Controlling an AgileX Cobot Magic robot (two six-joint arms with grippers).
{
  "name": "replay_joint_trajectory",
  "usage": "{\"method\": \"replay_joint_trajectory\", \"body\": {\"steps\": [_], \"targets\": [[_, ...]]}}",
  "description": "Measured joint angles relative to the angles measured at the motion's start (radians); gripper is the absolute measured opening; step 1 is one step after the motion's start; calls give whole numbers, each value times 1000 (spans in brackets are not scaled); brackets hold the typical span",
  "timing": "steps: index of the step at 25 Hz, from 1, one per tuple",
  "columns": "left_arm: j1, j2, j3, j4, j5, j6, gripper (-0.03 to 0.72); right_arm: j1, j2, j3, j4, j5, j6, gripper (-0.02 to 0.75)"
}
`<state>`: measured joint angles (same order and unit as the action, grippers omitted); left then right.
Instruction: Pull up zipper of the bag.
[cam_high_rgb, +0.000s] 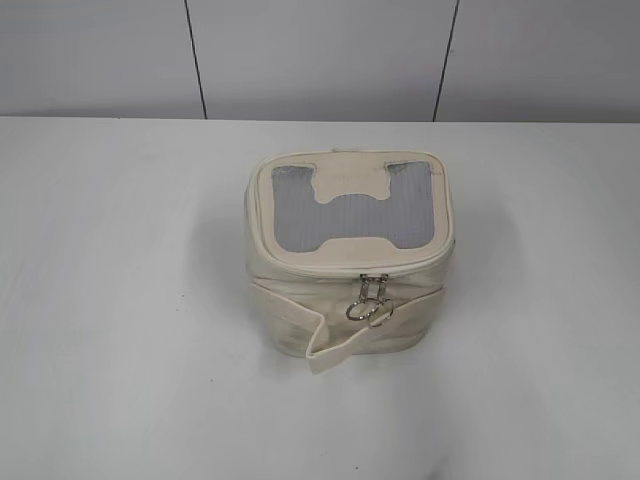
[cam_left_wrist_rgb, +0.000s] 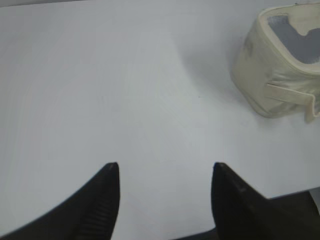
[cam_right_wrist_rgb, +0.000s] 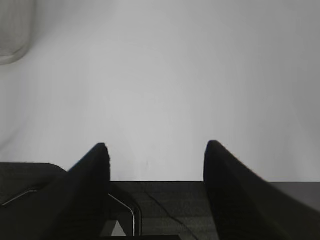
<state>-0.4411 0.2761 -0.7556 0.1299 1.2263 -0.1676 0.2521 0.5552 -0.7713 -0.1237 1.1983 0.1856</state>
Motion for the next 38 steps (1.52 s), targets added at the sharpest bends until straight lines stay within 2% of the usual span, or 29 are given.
{"method": "replay_joint_trajectory", "body": {"steps": [7, 11, 14, 19, 24, 38], "targets": [[0, -190, 133, -118, 1, 128, 447, 0, -308, 134, 57, 0, -62, 473], [0, -229, 167, -130, -2, 168, 447, 0, -457, 213, 137, 1, -166, 465], [0, -236, 176, -138, -39, 168, 446, 0, -549, 227, 145, -13, -192, 461], [0, -236, 210, -144, -147, 178, 446, 0, -561, 239, 145, -66, -200, 459], [0, -236, 217, -145, -168, 180, 446, 0, -561, 271, 144, -144, -201, 457], [0, -236, 217, -146, -169, 180, 445, 0, -561, 272, 145, -148, -202, 456]]}}
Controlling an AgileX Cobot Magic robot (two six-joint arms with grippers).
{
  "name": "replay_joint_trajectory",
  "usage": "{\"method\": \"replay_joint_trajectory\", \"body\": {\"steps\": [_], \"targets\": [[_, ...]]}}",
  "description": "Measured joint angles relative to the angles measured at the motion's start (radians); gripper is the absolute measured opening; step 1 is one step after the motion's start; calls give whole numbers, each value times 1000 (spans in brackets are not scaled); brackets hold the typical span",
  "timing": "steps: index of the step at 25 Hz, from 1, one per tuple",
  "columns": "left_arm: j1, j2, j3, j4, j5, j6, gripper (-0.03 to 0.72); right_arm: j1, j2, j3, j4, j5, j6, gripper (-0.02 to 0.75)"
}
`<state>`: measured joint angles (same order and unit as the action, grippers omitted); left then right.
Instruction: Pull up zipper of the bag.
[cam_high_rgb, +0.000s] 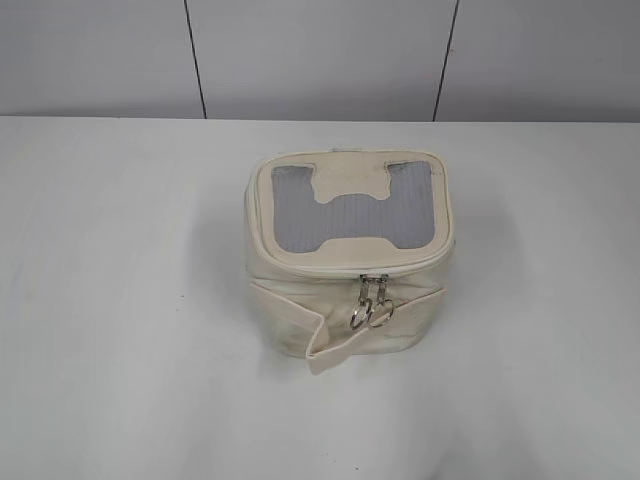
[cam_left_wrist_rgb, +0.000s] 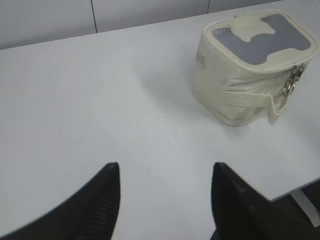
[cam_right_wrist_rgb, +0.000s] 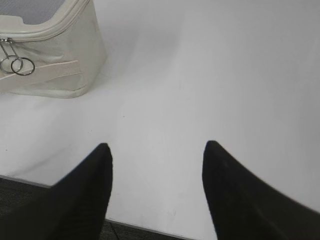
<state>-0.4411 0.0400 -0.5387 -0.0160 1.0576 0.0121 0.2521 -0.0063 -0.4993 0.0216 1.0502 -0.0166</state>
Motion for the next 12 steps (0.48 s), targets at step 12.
{"method": "replay_joint_trajectory", "body": {"steps": [12], "targets": [[253, -3, 0, 0, -4, 1, 445, -95, 0, 0, 0, -2, 0, 454]]}}
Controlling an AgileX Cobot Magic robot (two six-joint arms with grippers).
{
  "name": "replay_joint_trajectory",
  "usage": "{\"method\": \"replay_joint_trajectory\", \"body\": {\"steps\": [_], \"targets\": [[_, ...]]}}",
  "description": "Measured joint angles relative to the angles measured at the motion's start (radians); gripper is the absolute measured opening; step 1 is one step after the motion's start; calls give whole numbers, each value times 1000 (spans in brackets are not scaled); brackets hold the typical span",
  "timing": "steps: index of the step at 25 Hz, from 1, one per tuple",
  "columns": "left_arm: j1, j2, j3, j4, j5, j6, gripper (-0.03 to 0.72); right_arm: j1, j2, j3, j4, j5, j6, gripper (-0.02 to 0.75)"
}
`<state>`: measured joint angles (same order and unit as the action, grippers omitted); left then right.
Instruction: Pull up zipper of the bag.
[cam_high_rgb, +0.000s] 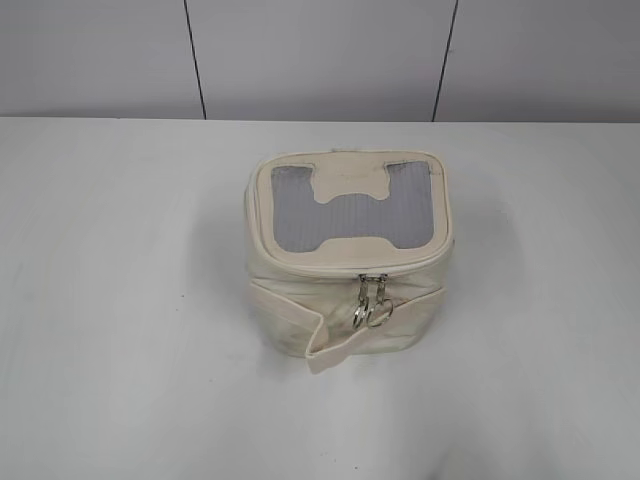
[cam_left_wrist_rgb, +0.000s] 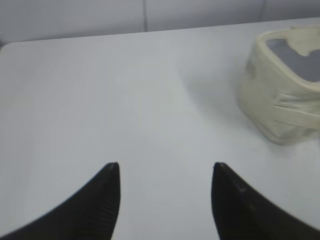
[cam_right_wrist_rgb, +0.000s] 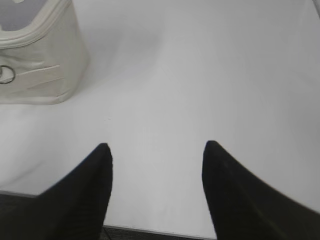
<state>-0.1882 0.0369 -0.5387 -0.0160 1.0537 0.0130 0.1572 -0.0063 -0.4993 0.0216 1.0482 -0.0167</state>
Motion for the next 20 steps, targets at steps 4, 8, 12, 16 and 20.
{"method": "replay_joint_trajectory", "body": {"steps": [4, 8, 12, 16, 20], "targets": [[142, -36, 0, 0, -3, 0, 445, -83, 0, 0, 0, -1, 0, 454], [170, -43, 0, 0, -3, 0, 445, -98, 0, 0, 0, -2, 0, 454], [170, -43, 0, 0, -3, 0, 445, -98, 0, 0, 0, -2, 0, 454], [170, -43, 0, 0, -3, 0, 445, -98, 0, 0, 1, -2, 0, 454], [170, -43, 0, 0, -3, 0, 445, -101, 0, 0, 1, -2, -1, 454]]}}
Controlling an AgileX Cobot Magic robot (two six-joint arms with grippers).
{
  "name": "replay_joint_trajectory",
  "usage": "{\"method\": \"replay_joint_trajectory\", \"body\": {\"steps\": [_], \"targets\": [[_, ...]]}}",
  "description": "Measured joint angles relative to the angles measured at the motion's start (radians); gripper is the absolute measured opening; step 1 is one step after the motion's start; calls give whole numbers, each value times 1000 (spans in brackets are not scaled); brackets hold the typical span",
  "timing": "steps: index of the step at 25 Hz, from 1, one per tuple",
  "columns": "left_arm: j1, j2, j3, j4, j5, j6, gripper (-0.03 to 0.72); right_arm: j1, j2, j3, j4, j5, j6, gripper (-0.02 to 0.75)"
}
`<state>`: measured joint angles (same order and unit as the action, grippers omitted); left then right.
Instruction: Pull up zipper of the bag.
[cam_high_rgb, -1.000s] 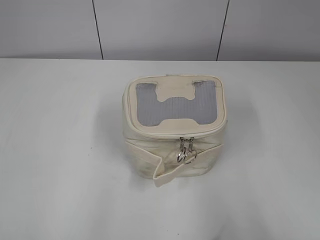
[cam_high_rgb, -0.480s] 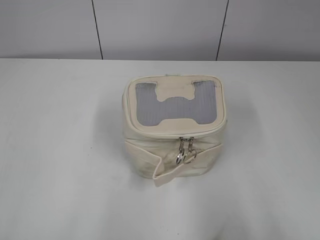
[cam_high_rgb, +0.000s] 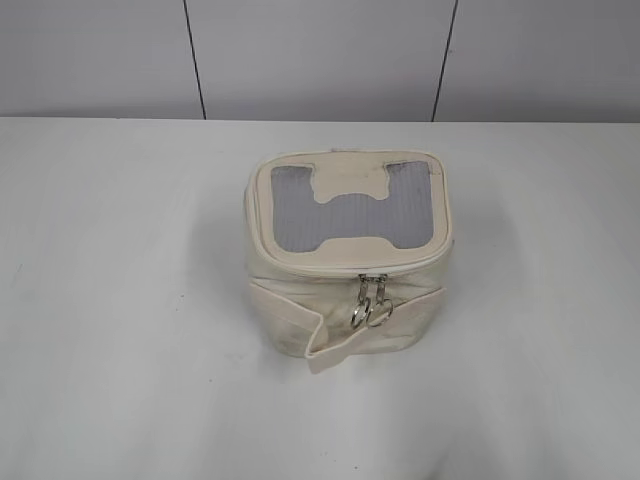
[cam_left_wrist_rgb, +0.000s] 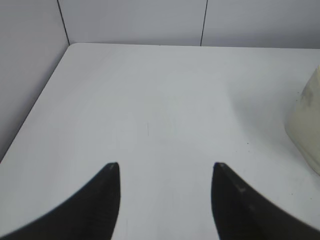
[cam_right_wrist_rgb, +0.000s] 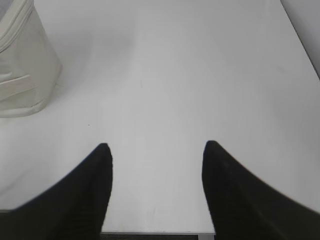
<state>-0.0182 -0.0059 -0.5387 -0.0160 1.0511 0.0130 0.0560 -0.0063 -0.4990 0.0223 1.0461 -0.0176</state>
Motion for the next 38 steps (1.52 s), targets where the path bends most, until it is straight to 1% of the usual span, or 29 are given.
{"method": "replay_joint_trajectory", "body": {"steps": [38], "targets": [[0, 0, 0, 0, 0, 0, 445, 0, 0, 0, 0, 0, 0, 454]]}}
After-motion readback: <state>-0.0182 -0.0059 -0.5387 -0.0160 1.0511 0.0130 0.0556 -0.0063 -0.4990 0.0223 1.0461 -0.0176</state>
